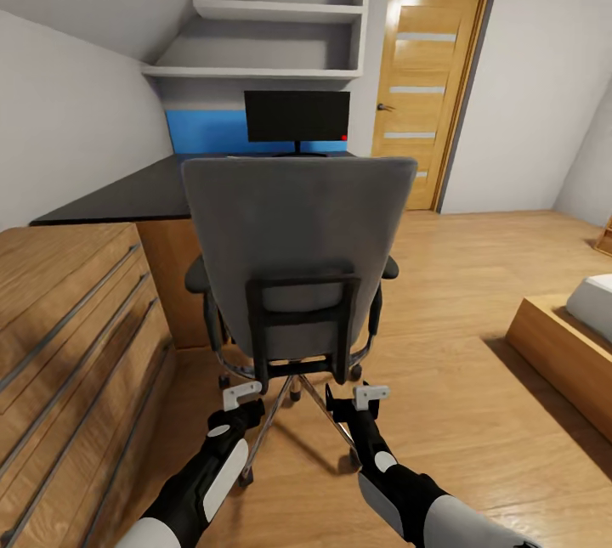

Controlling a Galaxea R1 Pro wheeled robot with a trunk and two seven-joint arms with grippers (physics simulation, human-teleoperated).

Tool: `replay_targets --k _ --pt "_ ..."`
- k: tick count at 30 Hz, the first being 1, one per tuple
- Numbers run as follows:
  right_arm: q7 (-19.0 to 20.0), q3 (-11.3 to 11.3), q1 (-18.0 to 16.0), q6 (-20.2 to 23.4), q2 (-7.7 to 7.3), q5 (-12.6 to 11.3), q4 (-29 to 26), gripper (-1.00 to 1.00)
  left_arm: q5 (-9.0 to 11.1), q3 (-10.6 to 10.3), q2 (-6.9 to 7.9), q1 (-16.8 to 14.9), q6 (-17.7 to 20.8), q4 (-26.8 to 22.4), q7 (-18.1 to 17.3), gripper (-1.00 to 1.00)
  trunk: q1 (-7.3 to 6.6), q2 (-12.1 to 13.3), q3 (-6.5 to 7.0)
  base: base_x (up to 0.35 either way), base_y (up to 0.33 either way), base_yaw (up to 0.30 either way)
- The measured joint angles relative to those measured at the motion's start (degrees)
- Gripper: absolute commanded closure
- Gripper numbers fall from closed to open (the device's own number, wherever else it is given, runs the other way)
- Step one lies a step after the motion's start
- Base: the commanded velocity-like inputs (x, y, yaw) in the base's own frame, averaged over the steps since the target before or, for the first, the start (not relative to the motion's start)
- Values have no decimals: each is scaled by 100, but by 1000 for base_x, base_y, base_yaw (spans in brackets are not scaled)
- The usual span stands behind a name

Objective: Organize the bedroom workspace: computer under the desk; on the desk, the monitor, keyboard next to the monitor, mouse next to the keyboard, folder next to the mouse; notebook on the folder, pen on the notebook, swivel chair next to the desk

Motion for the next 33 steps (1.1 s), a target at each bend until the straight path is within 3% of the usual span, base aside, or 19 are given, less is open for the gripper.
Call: replay_targets --k 33 --pt "-11 0 0 0 9 40 2 -100 23 7 108 3 13 9 29 -100 -1 0 -1 291 0 0"
